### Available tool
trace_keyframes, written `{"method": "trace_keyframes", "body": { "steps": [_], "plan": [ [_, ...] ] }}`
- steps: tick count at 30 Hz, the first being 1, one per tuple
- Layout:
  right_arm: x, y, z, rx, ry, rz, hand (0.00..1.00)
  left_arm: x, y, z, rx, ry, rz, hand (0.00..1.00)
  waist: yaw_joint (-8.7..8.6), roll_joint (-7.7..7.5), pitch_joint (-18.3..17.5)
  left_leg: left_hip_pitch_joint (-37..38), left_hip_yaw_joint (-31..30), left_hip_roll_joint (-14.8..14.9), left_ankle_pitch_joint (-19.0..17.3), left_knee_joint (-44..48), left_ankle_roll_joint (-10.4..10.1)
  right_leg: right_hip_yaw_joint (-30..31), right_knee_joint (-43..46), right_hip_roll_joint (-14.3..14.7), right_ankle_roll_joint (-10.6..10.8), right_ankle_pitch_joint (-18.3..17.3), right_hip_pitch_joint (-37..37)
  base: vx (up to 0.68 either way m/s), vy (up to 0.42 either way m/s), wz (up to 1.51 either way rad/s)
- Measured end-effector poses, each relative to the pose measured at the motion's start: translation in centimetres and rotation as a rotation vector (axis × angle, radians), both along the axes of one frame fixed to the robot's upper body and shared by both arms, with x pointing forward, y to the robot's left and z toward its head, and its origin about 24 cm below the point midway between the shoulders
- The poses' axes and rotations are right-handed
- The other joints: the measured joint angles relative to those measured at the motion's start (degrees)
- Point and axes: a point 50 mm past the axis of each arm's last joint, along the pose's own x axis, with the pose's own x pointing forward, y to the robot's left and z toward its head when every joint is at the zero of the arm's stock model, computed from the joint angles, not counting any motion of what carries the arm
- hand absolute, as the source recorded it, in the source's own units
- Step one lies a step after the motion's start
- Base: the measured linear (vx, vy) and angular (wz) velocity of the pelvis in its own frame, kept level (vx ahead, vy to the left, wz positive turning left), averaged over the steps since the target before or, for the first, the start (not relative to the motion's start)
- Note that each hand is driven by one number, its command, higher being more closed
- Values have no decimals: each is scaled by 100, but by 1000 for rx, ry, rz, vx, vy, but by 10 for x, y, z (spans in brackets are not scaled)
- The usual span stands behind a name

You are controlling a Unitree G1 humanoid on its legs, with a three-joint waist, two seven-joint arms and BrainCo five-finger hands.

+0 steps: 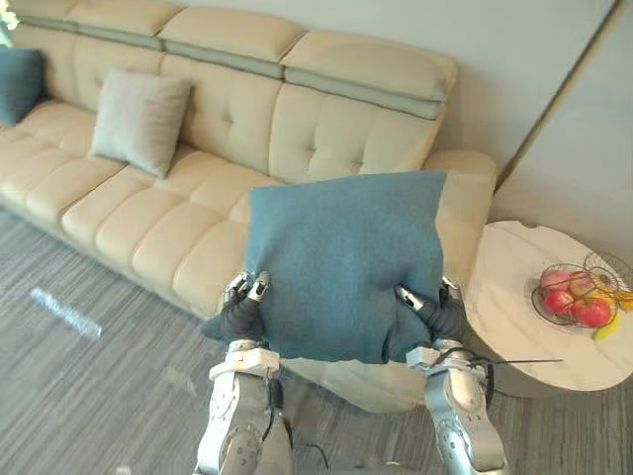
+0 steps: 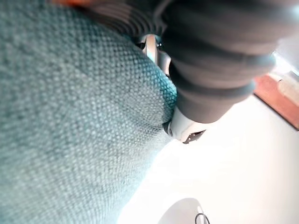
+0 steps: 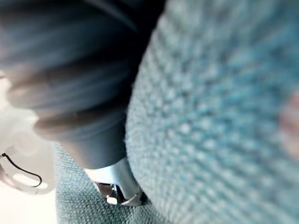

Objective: Pick up cushions and gather them together orderly.

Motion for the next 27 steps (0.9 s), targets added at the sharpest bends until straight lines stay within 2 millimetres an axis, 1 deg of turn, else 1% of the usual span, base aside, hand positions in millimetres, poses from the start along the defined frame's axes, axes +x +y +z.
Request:
{"method": "trace_keyframes", "body": {
  "steps": [1,2,3,4,5,6,8,9,10,11,12,13,14,15,16,17,18,19,20,21,22,23,24,25,26,27],
  "plan": [
    [0,-1,0,-1,-1,-6,100,1,-1,-1,2,1,-6,100,-49,29,-18,157,131,5,-218,223,-28,-154,-9,-60,13,25,-27,-96,31,95],
    [1,-6,0,-5,1,-25,100,3,-5,-4,7,4,-29,100,-91,70,-60,416,243,-8,-497,122,-170,-263,-63,-101,63,92,-102,-95,69,93],
    [4,-10,-3,-10,8,-39,100,6,-8,-7,13,13,-47,100,-117,99,-75,643,281,-91,-724,-354,-396,-368,-201,-120,134,198,-106,-77,102,82],
    [8,-13,-6,-15,23,-51,100,8,-10,-11,20,27,-58,100,-141,114,-87,803,271,-256,-754,-934,-393,-394,-319,-149,200,314,-105,-62,120,55],
    [12,-13,-9,-15,36,-53,100,9,-10,-14,29,40,-61,100,-134,54,-68,870,275,-359,-711,-1189,-338,-395,-392,-189,235,389,-104,-43,150,37],
    [15,-13,-15,-15,60,-54,100,9,-9,-22,45,74,-66,100,-133,-21,-86,881,266,-484,-603,-1328,-241,-387,-479,-270,307,488,-100,-17,190,23],
    [16,-11,-22,-8,89,-53,100,7,-7,-31,68,120,-75,100,-119,-89,-89,894,259,-611,-619,-1315,-198,-340,-499,-375,390,540,-96,1,214,16],
    [16,-10,-27,-4,115,-51,100,6,-5,-36,84,147,-82,100,-117,-133,-79,911,264,-712,-666,-1311,-122,-325,-433,-488,438,536,-100,33,271,9],
    [16,-10,-32,-8,136,-47,100,5,-3,-40,96,167,-87,100,-117,-169,-61,946,262,-809,-743,-1312,-29,-294,-235,-616,503,496,-146,36,272,9],
    [15,-11,-35,-11,150,-44,100,4,-3,-43,101,181,-92,100,-117,-175,-64,956,255,-859,-794,-1310,6,-240,31,-708,520,483,-256,55,274,13],
    [14,-10,-38,-11,166,-41,100,3,-3,-45,104,196,-97,100,-124,-177,-61,974,207,-935,-859,-1323,19,-95,604,-847,510,489,-508,72,213,21],
    [13,-10,-40,-11,177,-35,100,3,-3,-46,108,204,-100,100,-154,-196,-47,1042,86,-1021,-890,-1365,104,86,1183,-974,435,541,-750,93,195,36],
    [12,-10,-46,-13,202,-31,100,1,-2,-48,117,216,-105,100,-209,-206,-27,1191,-23,-1062,-923,-1433,188,324,1637,-1002,456,457,-945,123,132,43],
    [11,-10,-50,-14,222,-26,100,-1,0,-50,126,225,-104,100,-261,-210,-29,1306,-93,-1059,-939,-1500,207,490,1747,-924,518,337,-994,152,78,47],
    [11,-9,-53,-13,235,-15,100,-3,3,-52,145,231,-105,100,-296,-204,-40,1440,-209,-1049,-932,-1617,226,703,1759,-773,625,220,-1130,162,55,44],
    [11,-8,-53,-13,234,-11,100,-3,3,-51,151,227,-109,100,-314,-203,-44,1462,-287,-1031,-924,-1655,256,790,1681,-656,685,183,-1282,191,17,43],
    [11,-9,-53,-16,230,-10,100,-3,3,-51,164,220,-115,100,-322,-237,-37,1536,-372,-1029,-918,-1754,240,912,1506,-509,681,192,-1487,227,-28,36],
    [11,-9,-53,-16,230,-9,100,-3,3,-51,166,220,-116,100,-323,-238,-33,1589,-422,-1025,-916,-1803,238,958,1408,-431,690,200,-1565,246,-46,43],
    [11,-9,-53,-18,231,-9,100,-3,3,-51,167,220,-116,100,-358,-214,-17,1711,-538,-1010,-908,-1806,192,1060,1187,-250,687,252,-1775,285,-85,57],
    [10,-9,-53,-17,233,-7,100,-3,3,-51,168,219,-117,100,-420,-214,-19,1823,-628,-1010,-927,-1812,131,1173,868,-126,658,414,-1798,317,-121,82],
    [7,-10,-54,-16,237,-11,100,-3,2,-50,166,214,-118,100,-443,-276,-33,1894,-722,-1064,-1016,-1724,-9,1367,503,-20,510,699,-1767,402,-184,94],
    [2,-11,-53,-12,234,-17,100,-2,1,-47,165,202,-122,100,-466,-415,-21,1940,-750,-1156,-1136,-1566,-99,1577,243,-19,373,1055,-1674,416,-233,110],
    [-4,-17,-49,-28,221,-27,100,-2,-6,-46,145,198,-131,100,-513,-280,0,1881,-942,-1050,-1454,-1155,-187,1410,370,-20,223,1159,-1599,279,-171,96],
    [-7,-19,-48,-33,215,-30,100,-3,-9,-45,134,194,-131,100,-488,-156,-16,1741,-977,-893,-1476,-874,-243,1208,337,38,196,1108,-1479,363,-203,89],
    [-12,-21,-42,-34,194,-36,100,-2,-12,-41,118,174,-130,100,-466,-56,-34,1532,-849,-625,-1418,-349,-342,1010,194,149,133,999,-1298,350,-171,66],
    [-14,-22,-34,-39,163,-37,100,-1,-15,-37,103,154,-129,100,-424,20,-27,1276,-731,-361,-1362,230,-446,890,44,267,96,977,-1103,417,-196,57]
  ]
}}
